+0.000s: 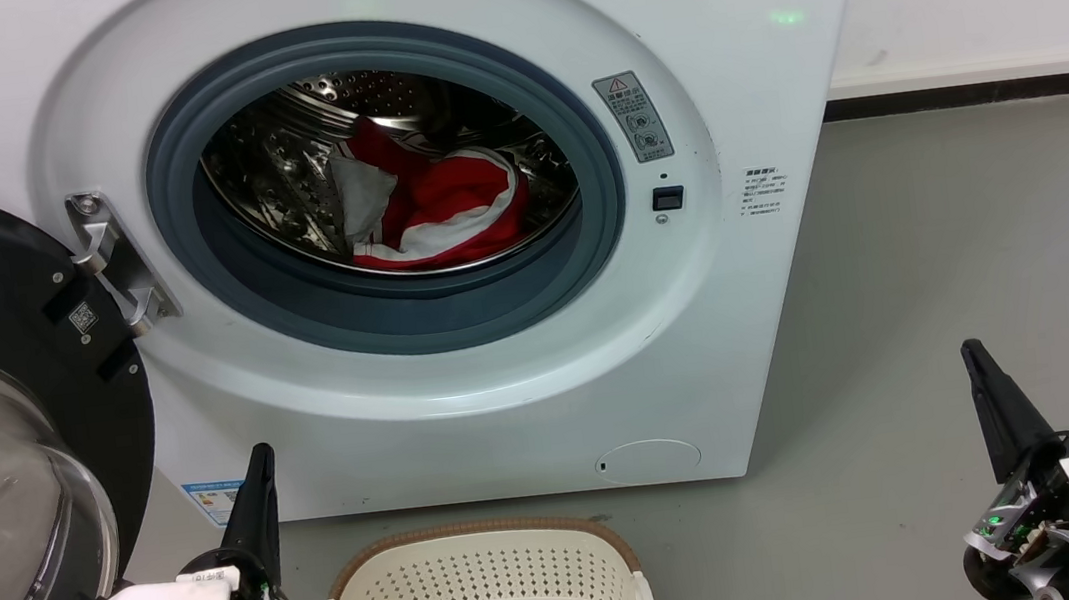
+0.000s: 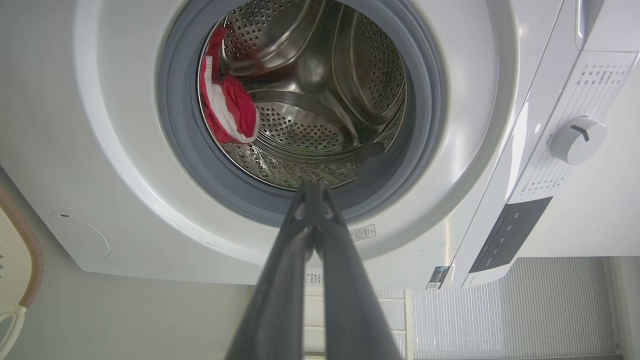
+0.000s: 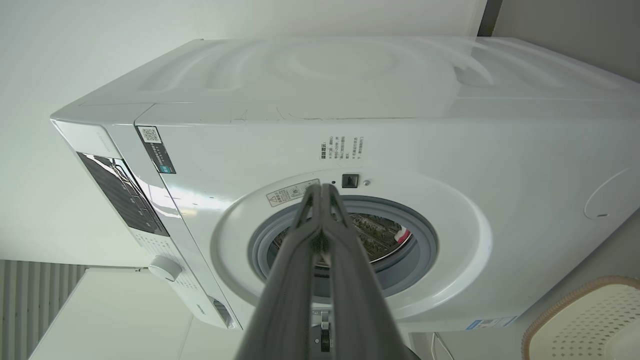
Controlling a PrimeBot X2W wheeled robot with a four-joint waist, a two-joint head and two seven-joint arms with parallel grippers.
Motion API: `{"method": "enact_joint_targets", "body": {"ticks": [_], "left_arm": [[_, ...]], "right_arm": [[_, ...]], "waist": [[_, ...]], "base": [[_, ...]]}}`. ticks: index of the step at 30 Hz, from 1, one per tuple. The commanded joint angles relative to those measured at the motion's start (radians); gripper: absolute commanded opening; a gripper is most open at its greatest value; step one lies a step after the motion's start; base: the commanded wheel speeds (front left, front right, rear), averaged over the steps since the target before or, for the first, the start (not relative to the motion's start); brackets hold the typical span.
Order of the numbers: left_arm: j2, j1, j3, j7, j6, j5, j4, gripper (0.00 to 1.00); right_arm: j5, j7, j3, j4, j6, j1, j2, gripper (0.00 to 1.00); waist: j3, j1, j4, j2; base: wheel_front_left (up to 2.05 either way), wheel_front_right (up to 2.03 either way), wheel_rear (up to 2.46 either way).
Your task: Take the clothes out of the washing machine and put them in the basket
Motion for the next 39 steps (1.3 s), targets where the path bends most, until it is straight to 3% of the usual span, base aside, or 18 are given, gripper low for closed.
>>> {"method": "enact_joint_targets", "body": {"ticks": [1, 11, 12, 27, 39], "left_arm": [[-0.001, -0.006, 0.002, 0.002, -0.002, -0.002, 0.0, 0.0], [-0.001, -0.006, 0.002, 0.002, -0.002, -0.002, 0.0, 0.0], [0.0, 0.0, 0.0, 0.0, 0.0, 0.0, 0.0, 1.0], [-0.002, -0.006, -0.065, -0.063, 0.0, 0.031, 0.0, 1.0], [-0.002, -0.025, -0.087, -0.116, 0.0, 0.288, -0.067, 1.0]], "right_arm": [[-0.005, 0.0, 0.001, 0.002, 0.0, -0.012, 0.003, 0.0], [-0.005, 0.0, 0.001, 0.002, 0.0, -0.012, 0.003, 0.0], [0.0, 0.0, 0.0, 0.0, 0.0, 0.0, 0.0, 1.0], [-0.051, -0.063, 0.04, -0.018, 0.0, 0.022, 0.001, 1.0], [-0.348, -0.115, 0.057, -0.076, 0.0, 0.023, 0.001, 1.0]], "waist": [[0.0, 0.0, 0.0, 0.0], [0.0, 0.0, 0.0, 0.0], [0.0, 0.0, 0.0, 0.0], [0.002, 0.0, 0.0, 0.0], [0.003, 0.0, 0.001, 0.0]], "base": [[0.0, 0.0, 0.0], [0.0, 0.0, 0.0], [0.0, 0.0, 0.0], [0.0, 0.0, 0.0], [0.0, 0.0, 0.0]]}}
